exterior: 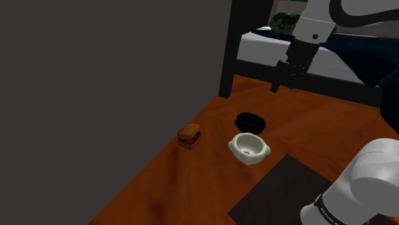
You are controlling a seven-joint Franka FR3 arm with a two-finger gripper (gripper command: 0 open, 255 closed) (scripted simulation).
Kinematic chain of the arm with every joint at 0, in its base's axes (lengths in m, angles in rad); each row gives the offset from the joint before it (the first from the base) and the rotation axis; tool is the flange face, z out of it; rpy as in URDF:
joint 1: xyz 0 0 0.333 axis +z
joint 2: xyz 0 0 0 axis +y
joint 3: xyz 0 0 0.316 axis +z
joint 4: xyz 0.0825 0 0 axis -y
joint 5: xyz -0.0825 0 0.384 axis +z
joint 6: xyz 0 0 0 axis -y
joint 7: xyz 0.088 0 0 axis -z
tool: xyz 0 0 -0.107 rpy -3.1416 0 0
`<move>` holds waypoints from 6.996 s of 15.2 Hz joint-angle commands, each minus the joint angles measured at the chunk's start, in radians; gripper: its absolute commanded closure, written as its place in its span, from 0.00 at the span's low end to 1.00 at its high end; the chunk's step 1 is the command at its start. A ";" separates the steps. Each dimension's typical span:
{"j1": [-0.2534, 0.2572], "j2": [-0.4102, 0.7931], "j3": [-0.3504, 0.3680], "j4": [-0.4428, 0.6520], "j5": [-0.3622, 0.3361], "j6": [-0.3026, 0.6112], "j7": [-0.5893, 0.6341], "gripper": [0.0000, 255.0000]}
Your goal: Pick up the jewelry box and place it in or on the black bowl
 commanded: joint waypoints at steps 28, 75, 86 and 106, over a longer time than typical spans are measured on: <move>0.699 0.815 -0.680 -0.162 1.755 0.967 -0.933 0.00; 0.689 1.069 -0.629 0.072 2.094 0.807 -0.914 1.00; 0.715 0.920 -0.633 0.068 1.942 0.925 -0.786 1.00; 0.524 0.581 -0.796 -0.098 1.378 0.858 -0.595 1.00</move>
